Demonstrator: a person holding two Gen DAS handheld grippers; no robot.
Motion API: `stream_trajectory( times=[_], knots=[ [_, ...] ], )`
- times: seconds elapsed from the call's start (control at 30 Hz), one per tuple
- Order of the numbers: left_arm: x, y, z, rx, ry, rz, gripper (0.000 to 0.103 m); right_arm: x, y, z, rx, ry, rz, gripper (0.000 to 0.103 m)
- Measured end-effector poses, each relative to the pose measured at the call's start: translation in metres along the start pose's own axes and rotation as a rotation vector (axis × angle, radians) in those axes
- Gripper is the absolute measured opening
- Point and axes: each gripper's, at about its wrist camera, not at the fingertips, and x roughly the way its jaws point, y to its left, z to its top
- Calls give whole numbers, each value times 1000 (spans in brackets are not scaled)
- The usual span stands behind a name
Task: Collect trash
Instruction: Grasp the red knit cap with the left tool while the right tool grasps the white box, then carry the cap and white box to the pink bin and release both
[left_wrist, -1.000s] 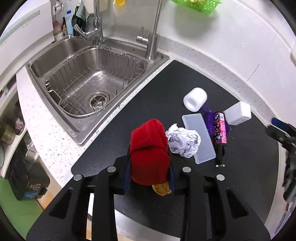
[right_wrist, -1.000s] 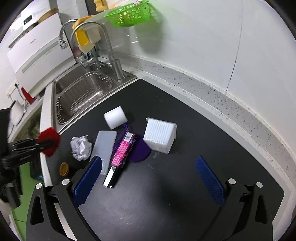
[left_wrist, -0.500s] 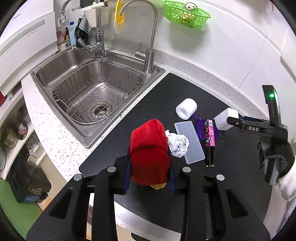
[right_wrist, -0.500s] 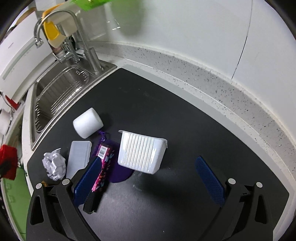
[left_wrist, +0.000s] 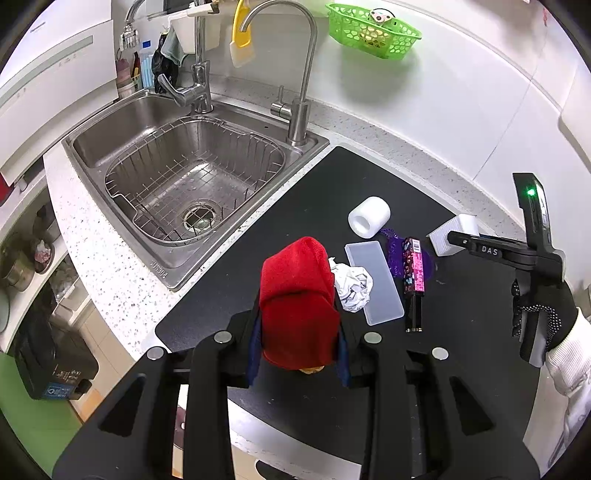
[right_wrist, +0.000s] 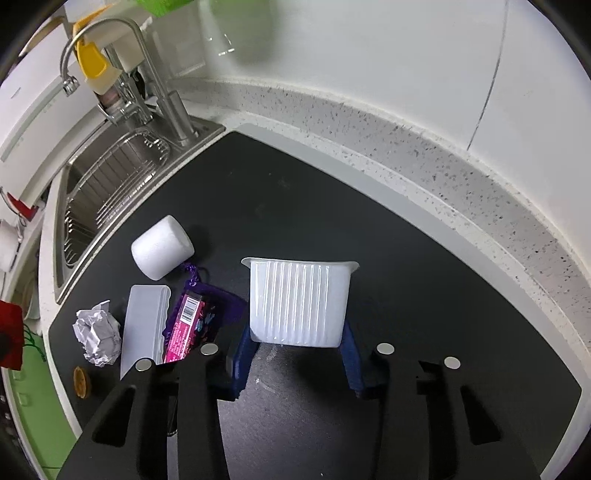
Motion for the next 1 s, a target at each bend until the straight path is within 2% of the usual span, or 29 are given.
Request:
stream_trajectory(
  times=[0.27, 0.5, 0.8, 1.0],
  knots=[
    [-14, -6, -2, 8, -18, 1, 32, -54, 18, -12, -109, -71, 9, 39],
    [-44, -1, -16, 16, -45, 31, 32, -112, 63, -39, -234, -134, 88, 39],
    [-87, 44, -76, -53, -39, 100, 32, -144, 163, -81, -416, -124, 242, 39],
    [-106, 102, -145, -165, -7, 173, 32, -131, 248, -117, -559, -69, 336, 39]
  ],
)
